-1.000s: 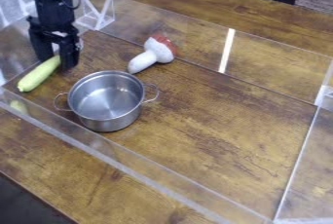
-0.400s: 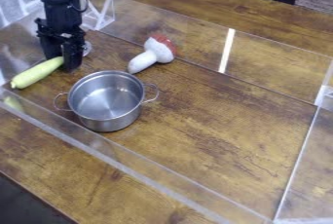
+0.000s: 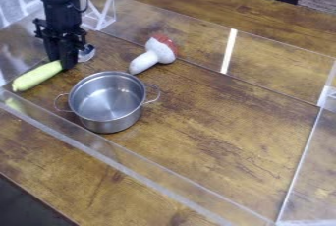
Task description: Move the green spoon to the right
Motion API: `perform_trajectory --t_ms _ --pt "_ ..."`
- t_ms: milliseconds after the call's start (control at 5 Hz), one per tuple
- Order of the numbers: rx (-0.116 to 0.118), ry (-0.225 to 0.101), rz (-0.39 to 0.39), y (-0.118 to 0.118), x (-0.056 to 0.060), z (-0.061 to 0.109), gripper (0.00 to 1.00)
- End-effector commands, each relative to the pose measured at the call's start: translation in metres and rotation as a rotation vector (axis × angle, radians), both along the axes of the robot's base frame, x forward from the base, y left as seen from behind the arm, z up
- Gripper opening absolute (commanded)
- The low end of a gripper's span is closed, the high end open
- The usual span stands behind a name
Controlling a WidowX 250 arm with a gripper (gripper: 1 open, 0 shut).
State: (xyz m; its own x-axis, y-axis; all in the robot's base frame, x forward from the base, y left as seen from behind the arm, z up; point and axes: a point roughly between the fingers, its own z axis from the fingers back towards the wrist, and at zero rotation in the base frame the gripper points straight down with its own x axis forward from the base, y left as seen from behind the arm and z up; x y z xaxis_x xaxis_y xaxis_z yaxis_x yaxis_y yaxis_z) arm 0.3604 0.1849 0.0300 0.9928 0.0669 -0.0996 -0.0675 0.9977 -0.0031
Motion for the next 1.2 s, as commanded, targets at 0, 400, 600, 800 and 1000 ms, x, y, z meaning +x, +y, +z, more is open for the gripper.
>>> perform_trajectory --t_ms 0,400,600,800,1000 --pt "0.057 -0.094 0.034 -0.01 0.019 0.051 0.0" --pt "0.04 -0.145 0.006 -0.051 0.033 0.103 0.0" --pt "0.007 -0.166 -0.067 -0.085 0.037 0.112 0.0" --pt "-0.016 -0.175 -0.122 -0.111 0.036 0.116 0.0" --pt "-0.031 -0.18 -0.159 -0.146 0.036 0.114 0.0"
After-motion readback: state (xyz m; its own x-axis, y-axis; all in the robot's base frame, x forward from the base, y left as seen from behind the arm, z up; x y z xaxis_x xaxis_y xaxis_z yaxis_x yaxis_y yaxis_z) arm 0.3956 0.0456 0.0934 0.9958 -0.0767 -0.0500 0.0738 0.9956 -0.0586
